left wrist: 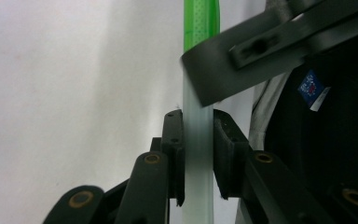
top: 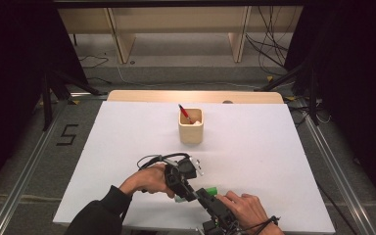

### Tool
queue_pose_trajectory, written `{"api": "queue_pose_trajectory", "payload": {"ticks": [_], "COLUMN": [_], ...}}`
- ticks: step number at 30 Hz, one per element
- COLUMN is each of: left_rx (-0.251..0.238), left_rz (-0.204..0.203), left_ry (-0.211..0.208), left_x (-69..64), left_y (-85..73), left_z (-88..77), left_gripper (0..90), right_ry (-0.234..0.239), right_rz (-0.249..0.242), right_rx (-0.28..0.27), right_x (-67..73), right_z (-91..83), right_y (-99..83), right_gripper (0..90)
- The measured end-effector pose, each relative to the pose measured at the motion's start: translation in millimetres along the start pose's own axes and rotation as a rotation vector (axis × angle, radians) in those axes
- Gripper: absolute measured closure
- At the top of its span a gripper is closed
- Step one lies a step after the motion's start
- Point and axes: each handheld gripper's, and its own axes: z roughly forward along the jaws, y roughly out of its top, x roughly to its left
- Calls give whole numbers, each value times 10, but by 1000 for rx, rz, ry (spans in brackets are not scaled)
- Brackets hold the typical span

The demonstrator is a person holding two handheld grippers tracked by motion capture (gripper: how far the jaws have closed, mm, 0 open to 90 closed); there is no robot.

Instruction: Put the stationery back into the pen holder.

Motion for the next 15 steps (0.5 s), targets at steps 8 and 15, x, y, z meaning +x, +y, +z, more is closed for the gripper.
{"api": "queue_pose_trajectory", "payload": {"ticks": [8,15], "left_rx": [-49,-144], "left_rz": [-32,-86], "left_ry": [45,65], "left_x": [41,112], "left_y": [-132,-317], "left_z": [-121,-130], "left_gripper": [764,763], "right_ry": [-11,-12], "right_rz": [66,231], "right_rx": [-25,-33], "right_x": [-40,-56], "right_z": [-70,-100], "right_y": [-39,-121], "right_gripper": [509,437]}}
